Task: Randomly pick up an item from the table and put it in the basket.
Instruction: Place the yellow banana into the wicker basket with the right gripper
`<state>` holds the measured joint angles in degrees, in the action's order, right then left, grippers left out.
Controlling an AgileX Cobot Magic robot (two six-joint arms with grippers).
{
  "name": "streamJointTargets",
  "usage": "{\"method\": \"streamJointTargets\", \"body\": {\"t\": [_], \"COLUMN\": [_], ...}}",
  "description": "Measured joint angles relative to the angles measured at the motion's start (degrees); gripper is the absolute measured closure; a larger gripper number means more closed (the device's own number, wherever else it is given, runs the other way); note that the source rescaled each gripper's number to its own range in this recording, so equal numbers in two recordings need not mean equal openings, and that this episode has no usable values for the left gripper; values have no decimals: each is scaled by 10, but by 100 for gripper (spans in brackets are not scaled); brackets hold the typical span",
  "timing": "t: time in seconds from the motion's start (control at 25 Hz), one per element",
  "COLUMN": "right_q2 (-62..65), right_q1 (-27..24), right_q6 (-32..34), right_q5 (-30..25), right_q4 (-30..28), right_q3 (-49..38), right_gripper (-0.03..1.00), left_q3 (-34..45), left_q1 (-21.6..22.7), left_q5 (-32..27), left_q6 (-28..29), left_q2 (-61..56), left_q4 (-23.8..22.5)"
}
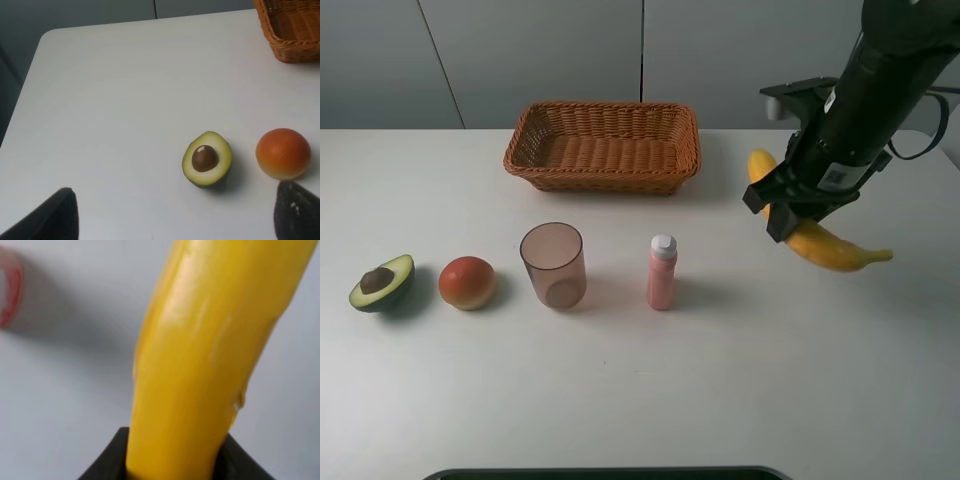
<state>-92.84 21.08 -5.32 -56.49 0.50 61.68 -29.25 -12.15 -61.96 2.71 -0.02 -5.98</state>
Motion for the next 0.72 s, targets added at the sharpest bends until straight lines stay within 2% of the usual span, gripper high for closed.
{"method": "streamJointTargets", "body": {"t": [0.12, 0.24, 0.32, 0.4, 0.6, 0.72], "right_q2": [36, 43, 37, 23, -37, -90], "right_q1": [0, 0, 0, 0, 1, 16], "right_q6": [-53, -134, -201, -305, -548, -635], "right_q5": [-12, -11, 9, 52, 152, 211], "right_q4": [-31, -39, -37, -5, 124, 157], "right_q3": [86, 174, 216, 237, 247, 247], "right_gripper": [97, 97, 97, 97, 97, 97], "left_q3": [0, 0, 0, 0, 0, 0], "left_q1": [0, 0, 0, 0, 0, 0], "left_q5": [0, 0, 0, 0, 0, 0], "left_q6": [0, 0, 0, 0, 0, 0], "left_q2": [0, 0, 0, 0, 0, 0], "left_q4": [0, 0, 0, 0, 0, 0]}}
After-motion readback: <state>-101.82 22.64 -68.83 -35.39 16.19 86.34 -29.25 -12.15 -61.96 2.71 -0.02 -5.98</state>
